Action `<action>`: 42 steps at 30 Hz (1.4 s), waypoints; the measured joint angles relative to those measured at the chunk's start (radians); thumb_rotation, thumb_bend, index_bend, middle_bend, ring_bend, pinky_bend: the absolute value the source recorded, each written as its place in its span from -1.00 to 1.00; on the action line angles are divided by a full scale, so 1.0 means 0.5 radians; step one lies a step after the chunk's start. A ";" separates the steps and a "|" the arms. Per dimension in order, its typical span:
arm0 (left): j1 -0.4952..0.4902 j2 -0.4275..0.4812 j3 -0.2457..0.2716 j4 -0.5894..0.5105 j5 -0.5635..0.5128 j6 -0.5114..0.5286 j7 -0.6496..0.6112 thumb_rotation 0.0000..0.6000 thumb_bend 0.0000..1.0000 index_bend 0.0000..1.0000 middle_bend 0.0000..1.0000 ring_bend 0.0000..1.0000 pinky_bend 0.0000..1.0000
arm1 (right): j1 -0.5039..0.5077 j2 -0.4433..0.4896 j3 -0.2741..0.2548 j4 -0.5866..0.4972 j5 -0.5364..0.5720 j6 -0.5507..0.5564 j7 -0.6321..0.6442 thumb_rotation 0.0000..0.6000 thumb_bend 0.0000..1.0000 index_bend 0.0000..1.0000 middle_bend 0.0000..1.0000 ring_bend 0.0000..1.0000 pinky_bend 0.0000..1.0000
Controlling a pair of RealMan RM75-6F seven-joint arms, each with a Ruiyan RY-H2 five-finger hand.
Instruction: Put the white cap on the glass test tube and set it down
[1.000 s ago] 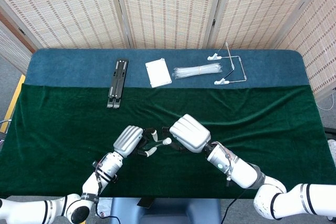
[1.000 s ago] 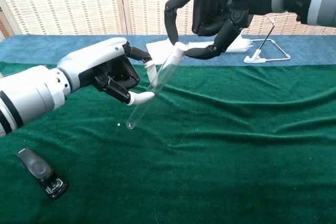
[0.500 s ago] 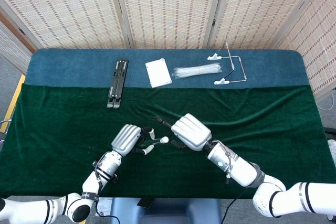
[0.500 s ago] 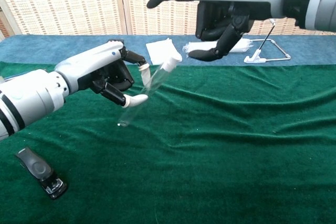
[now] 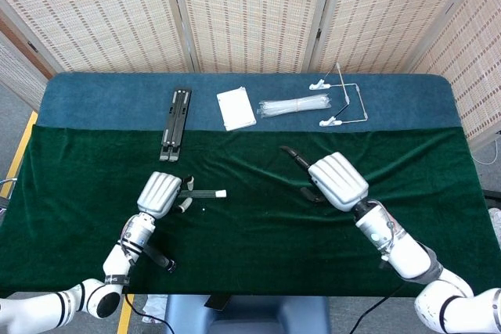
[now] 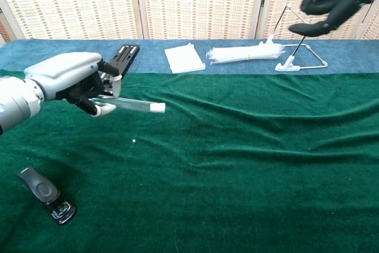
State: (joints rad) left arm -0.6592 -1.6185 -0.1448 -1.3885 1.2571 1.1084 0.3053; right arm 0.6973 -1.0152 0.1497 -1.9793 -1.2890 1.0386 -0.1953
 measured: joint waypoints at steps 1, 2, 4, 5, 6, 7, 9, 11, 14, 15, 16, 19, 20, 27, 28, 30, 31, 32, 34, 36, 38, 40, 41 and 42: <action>-0.001 -0.010 0.003 0.032 -0.012 -0.013 0.009 1.00 0.14 0.41 0.96 0.82 0.84 | -0.019 0.006 -0.008 0.013 -0.002 0.010 0.018 1.00 -0.11 -1.00 1.00 1.00 1.00; -0.003 -0.021 0.004 0.060 -0.020 -0.023 0.015 1.00 0.14 0.41 0.96 0.82 0.84 | -0.037 0.012 -0.016 0.027 -0.006 0.020 0.039 1.00 -0.11 -1.00 1.00 1.00 1.00; -0.009 -0.057 0.004 0.129 -0.039 -0.050 0.023 1.00 0.14 0.41 0.96 0.82 0.84 | -0.082 0.021 -0.035 0.065 -0.020 0.046 0.084 1.00 -0.11 -1.00 1.00 1.00 1.00; -0.013 -0.075 0.004 0.159 -0.045 -0.063 0.025 1.00 0.14 0.41 0.96 0.82 0.84 | -0.099 0.023 -0.042 0.082 -0.025 0.057 0.100 1.00 -0.11 -1.00 1.00 1.00 1.00; -0.018 -0.093 0.004 0.187 -0.050 -0.076 0.027 1.00 0.14 0.41 0.96 0.82 0.84 | -0.123 0.025 -0.050 0.105 -0.030 0.072 0.122 1.00 -0.11 -1.00 1.00 1.00 1.00; -0.026 -0.115 0.004 0.222 -0.055 -0.093 0.031 1.00 0.14 0.40 0.96 0.82 0.84 | -0.141 0.025 -0.056 0.122 -0.032 0.082 0.138 1.00 -0.11 -1.00 1.00 1.00 1.00; -0.039 -0.150 0.001 0.267 -0.066 -0.121 0.039 1.00 0.14 0.36 0.96 0.82 0.84 | -0.174 0.026 -0.069 0.155 -0.035 0.098 0.171 1.00 -0.11 -1.00 1.00 1.00 1.00; -0.052 -0.175 -0.009 0.286 -0.095 -0.154 0.044 1.00 0.14 0.24 0.96 0.81 0.84 | -0.199 0.025 -0.078 0.179 -0.035 0.106 0.196 1.00 -0.11 -1.00 1.00 1.00 1.00; -0.064 -0.191 -0.028 0.280 -0.145 -0.189 0.064 1.00 0.13 -0.02 0.96 0.80 0.84 | -0.236 0.020 -0.091 0.220 -0.032 0.116 0.240 1.00 -0.11 -1.00 1.00 1.00 1.00; -0.066 -0.192 -0.032 0.274 -0.157 -0.196 0.077 1.00 0.13 -0.10 0.96 0.80 0.84 | -0.249 0.017 -0.095 0.237 -0.031 0.118 0.260 1.00 -0.11 -1.00 1.00 1.00 1.00; -0.069 -0.192 -0.035 0.264 -0.174 -0.205 0.096 1.00 0.13 -0.17 0.96 0.79 0.84 | -0.260 0.014 -0.099 0.251 -0.029 0.118 0.276 1.00 -0.11 -1.00 1.00 1.00 1.00; -0.070 -0.184 -0.043 0.217 -0.220 -0.221 0.144 1.00 0.13 -0.39 0.96 0.78 0.84 | -0.292 0.009 -0.107 0.296 -0.026 0.121 0.328 1.00 -0.11 -1.00 1.00 1.00 1.00; -0.070 -0.177 -0.045 0.199 -0.233 -0.223 0.157 1.00 0.13 -0.46 0.96 0.78 0.84 | -0.302 0.008 -0.109 0.310 -0.025 0.122 0.344 1.00 -0.11 -1.00 1.00 1.00 1.00; -0.035 -0.097 -0.052 0.076 -0.254 -0.153 0.195 1.00 0.04 -0.56 0.84 0.62 0.78 | -0.402 0.017 -0.137 0.406 -0.021 0.142 0.470 1.00 -0.11 -1.00 0.97 1.00 0.99; -0.018 -0.071 -0.052 0.051 -0.243 -0.117 0.189 1.00 0.04 -0.55 0.77 0.56 0.75 | -0.423 0.021 -0.148 0.425 -0.020 0.150 0.473 1.00 -0.11 -1.00 0.91 1.00 0.96; 0.017 -0.016 -0.052 -0.003 -0.228 -0.057 0.177 1.00 0.04 -0.52 0.55 0.37 0.61 | -0.471 0.032 -0.171 0.464 -0.020 0.184 0.457 1.00 -0.11 -0.99 0.67 0.93 0.84; 0.043 0.032 -0.051 -0.049 -0.221 -0.021 0.170 1.00 0.04 -0.51 0.46 0.29 0.54 | -0.493 0.035 -0.179 0.473 -0.020 0.209 0.447 1.00 -0.11 -0.98 0.55 0.85 0.77; 0.063 0.072 -0.050 -0.087 -0.216 0.005 0.164 1.00 0.03 -0.51 0.32 0.16 0.42 | -0.518 0.036 -0.185 0.480 -0.021 0.241 0.438 1.00 -0.11 -0.96 0.38 0.69 0.67; 0.118 0.181 -0.045 -0.190 -0.205 0.068 0.150 1.00 0.02 -0.51 0.07 -0.07 0.17 | -0.582 0.037 -0.199 0.501 -0.027 0.330 0.424 1.00 -0.12 -0.93 -0.07 0.18 0.29; 0.174 0.284 -0.038 -0.282 -0.192 0.134 0.132 1.00 0.01 -0.51 -0.14 -0.29 -0.07 | -0.654 0.032 -0.214 0.536 -0.042 0.429 0.415 1.00 -0.12 -0.93 -0.41 -0.23 -0.10; 0.247 0.402 -0.026 -0.370 -0.162 0.233 0.108 1.00 -0.01 -0.52 -0.27 -0.44 -0.27 | -0.717 0.019 -0.226 0.574 -0.061 0.521 0.411 1.00 -0.12 -0.93 -0.71 -0.57 -0.49; 0.325 0.501 -0.009 -0.429 -0.113 0.349 0.079 1.00 -0.02 -0.53 -0.36 -0.54 -0.41 | -0.795 -0.004 -0.240 0.623 -0.095 0.631 0.416 1.00 -0.12 -0.93 -0.86 -0.76 -0.72; 0.360 0.538 0.000 -0.448 -0.085 0.401 0.062 1.00 -0.03 -0.53 -0.39 -0.57 -0.45 | -0.829 -0.016 -0.246 0.643 -0.111 0.677 0.424 1.00 -0.12 -0.93 -0.91 -0.83 -0.80; 0.396 0.569 0.011 -0.464 -0.053 0.455 0.043 1.00 -0.03 -0.53 -0.42 -0.60 -0.50 | -0.874 -0.031 -0.254 0.670 -0.135 0.738 0.441 1.00 -0.12 -0.93 -0.92 -0.85 -0.83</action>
State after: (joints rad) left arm -0.4614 -1.3338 -0.1392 -1.6203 1.2309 1.3358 0.3270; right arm 0.2604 -1.0305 0.0226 -1.6445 -1.3563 1.4076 0.0251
